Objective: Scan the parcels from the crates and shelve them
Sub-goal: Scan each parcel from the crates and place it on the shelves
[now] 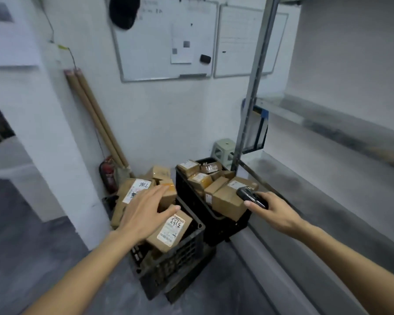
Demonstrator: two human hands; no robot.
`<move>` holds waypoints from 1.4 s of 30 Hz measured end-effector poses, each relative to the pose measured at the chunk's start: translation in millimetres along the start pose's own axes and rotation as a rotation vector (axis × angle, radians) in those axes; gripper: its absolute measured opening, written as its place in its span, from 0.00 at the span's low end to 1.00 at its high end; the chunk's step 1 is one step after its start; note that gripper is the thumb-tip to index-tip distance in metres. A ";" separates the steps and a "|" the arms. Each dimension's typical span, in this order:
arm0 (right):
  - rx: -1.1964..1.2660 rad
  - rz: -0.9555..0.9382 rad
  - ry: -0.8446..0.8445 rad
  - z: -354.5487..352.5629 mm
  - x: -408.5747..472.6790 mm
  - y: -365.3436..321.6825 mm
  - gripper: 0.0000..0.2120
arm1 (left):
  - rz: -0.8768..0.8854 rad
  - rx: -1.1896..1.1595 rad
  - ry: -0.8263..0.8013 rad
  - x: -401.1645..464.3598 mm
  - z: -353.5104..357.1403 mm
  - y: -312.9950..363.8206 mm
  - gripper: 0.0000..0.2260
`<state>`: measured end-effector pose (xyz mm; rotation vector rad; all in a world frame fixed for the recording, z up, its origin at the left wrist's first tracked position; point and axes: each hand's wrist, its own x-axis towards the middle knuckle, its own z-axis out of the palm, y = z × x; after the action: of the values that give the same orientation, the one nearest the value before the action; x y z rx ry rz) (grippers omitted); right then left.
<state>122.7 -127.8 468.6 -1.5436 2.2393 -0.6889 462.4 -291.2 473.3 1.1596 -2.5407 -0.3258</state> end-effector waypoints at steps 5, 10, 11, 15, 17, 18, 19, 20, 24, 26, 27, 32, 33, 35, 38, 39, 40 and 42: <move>-0.099 -0.075 -0.042 7.2 19.7 -75.7 0.39 | -0.140 0.031 0.048 -26.9 -46.5 -56.3 0.35; -0.214 -0.138 -0.069 25.5 36.4 -128.7 0.50 | -0.197 0.042 0.062 -40.9 -61.5 -97.6 0.32; -0.240 -0.149 -0.076 29.4 39.3 -135.8 0.48 | -0.214 0.047 0.051 -43.2 -62.5 -101.0 0.33; -0.297 -0.179 -0.072 48.7 57.0 -154.5 0.38 | -0.262 0.040 0.024 -42.8 -62.6 -114.2 0.42; -0.298 -0.195 -0.066 58.7 70.1 -159.4 0.41 | -0.284 0.039 0.027 -39.1 -59.8 -121.4 0.42; -0.296 -0.201 -0.063 63.1 77.8 -160.3 0.43 | -0.295 0.034 0.029 -36.6 -57.4 -125.1 0.40; -0.298 -0.207 -0.069 67.0 85.9 -161.3 0.44 | -0.310 0.030 0.026 -34.5 -54.9 -128.5 0.38; -0.300 -0.214 -0.079 71.2 94.8 -161.7 0.44 | -0.319 0.027 0.024 -31.6 -51.7 -132.1 0.36; -0.296 -0.216 -0.111 89.9 126.4 -157.2 0.44 | -0.332 0.050 -0.016 -14.8 -37.3 -143.0 0.36; -0.311 -0.228 -0.117 99.8 142.5 -154.0 0.45 | -0.345 0.053 0.000 -3.3 -29.1 -149.0 0.33; -0.314 -0.234 -0.119 104.8 149.9 -152.6 0.44 | -0.355 0.056 0.003 2.4 -26.4 -150.8 0.32; -0.340 -0.246 -0.138 132.1 177.5 -146.9 0.38 | -0.388 0.037 -0.023 17.7 -4.7 -171.5 0.43; -0.343 -0.245 -0.153 138.4 181.7 -146.1 0.37 | -0.393 0.026 -0.028 18.0 2.1 -178.7 0.48; -0.361 -0.245 -0.190 150.4 190.1 -146.5 0.38 | -0.407 0.014 -0.036 17.6 15.9 -194.7 0.51; -0.387 -0.251 -0.232 168.8 203.0 -149.1 0.45 | -0.436 0.000 -0.052 17.8 28.9 -216.4 0.48; -0.392 -0.247 -0.242 175.6 205.8 -149.7 0.48 | -0.438 -0.005 -0.066 18.4 32.3 -222.5 0.49; -0.394 -0.242 -0.248 182.8 208.5 -149.8 0.50 | -0.435 -0.010 -0.079 19.7 36.3 -229.4 0.49; -0.399 -0.235 -0.261 197.8 211.5 -149.4 0.51 | -0.434 -0.028 -0.097 21.2 44.9 -241.0 0.43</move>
<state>266.9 -408.9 388.9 -1.9757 2.1018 -0.0808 597.8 -459.1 355.0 1.7187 -2.3320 -0.5283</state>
